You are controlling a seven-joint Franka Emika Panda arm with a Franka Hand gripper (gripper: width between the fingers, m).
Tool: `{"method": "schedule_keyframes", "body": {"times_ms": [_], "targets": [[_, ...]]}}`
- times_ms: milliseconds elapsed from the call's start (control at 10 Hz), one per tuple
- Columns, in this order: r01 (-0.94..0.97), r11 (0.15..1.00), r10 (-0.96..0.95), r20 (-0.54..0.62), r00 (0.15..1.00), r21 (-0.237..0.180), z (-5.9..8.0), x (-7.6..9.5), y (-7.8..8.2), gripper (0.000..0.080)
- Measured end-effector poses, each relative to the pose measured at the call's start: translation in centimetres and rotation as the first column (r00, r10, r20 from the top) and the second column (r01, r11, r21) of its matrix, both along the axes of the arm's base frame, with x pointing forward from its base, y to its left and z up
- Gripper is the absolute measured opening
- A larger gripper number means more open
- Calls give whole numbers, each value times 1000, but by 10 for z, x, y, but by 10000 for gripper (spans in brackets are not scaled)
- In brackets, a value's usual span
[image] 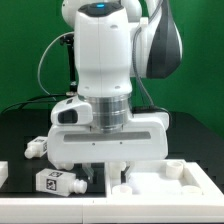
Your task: Assemble one leg
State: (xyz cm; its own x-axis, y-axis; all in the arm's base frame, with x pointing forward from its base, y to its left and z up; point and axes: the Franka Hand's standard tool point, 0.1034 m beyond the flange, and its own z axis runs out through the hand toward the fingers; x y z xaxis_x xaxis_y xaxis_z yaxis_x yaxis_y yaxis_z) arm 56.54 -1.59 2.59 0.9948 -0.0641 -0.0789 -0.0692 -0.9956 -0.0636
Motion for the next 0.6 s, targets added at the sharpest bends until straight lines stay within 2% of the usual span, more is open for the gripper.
{"method": "schedule_keyframes", "body": {"times_ms": [100,200,300,400,600], "targets": [[-27,1000,27,-5,1000,5,19,-17,3,543],[-64,998,64,-15,998,12,34,-29,5,543],[-98,995,98,-19,995,2,43,-29,9,631],[-187,982,187,-3,982,5,40,-18,-1,644],[-271,963,271,1,963,11,37,-18,-1,648]]}}
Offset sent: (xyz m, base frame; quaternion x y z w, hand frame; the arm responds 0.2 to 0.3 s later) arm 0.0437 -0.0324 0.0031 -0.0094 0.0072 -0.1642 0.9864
